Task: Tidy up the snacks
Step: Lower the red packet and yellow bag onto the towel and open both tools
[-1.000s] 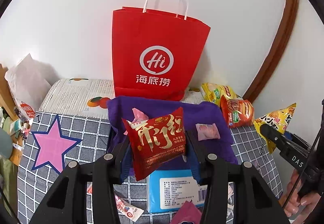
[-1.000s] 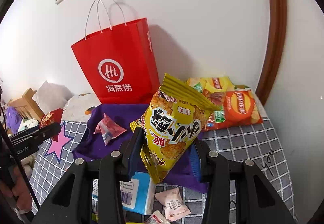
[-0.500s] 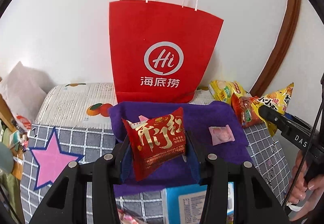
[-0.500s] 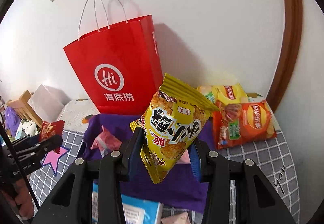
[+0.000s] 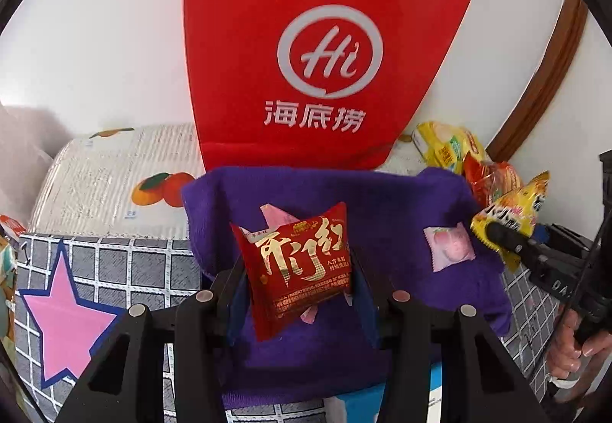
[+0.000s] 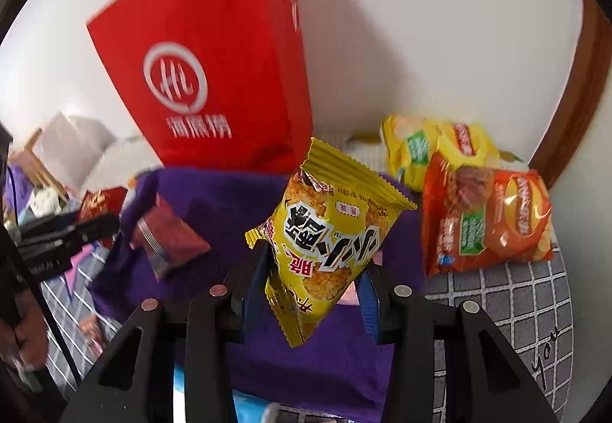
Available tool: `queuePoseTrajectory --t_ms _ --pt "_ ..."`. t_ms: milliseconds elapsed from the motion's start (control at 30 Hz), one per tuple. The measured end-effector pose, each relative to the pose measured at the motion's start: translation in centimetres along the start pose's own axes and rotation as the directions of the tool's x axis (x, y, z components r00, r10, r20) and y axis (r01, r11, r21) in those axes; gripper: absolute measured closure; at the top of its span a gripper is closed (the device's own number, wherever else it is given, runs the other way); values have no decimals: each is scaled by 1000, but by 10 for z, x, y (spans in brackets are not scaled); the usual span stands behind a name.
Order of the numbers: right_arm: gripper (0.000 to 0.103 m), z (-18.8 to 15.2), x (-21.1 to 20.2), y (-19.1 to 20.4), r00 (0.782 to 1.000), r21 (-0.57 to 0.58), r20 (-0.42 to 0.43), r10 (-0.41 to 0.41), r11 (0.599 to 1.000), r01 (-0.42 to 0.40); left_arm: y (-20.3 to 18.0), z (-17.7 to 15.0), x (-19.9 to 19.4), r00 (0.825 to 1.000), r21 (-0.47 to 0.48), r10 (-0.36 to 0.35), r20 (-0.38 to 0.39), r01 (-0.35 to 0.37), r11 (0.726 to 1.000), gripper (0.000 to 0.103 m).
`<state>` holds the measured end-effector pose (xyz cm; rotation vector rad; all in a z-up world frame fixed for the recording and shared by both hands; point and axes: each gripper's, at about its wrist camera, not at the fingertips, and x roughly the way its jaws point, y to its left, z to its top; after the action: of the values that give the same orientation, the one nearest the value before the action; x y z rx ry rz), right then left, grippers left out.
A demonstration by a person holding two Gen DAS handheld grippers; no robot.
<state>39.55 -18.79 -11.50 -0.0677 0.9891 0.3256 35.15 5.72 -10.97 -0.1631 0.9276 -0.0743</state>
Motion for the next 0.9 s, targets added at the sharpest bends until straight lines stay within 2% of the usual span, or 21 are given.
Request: queuePoseTrajectory --t_ms 267,467,900 --pt "60 -11 30 -1 995 -38 -99 2 999 -5 8 -3 17 999 -13 -7 -49 6 1000 58" --pt "60 -14 43 -2 990 -43 -143 -8 999 2 13 -5 31 995 -47 -20 -102 15 999 58" --pt "59 -17 70 13 978 -83 -208 -29 996 12 12 -5 37 990 -62 -48 -132 40 997 56"
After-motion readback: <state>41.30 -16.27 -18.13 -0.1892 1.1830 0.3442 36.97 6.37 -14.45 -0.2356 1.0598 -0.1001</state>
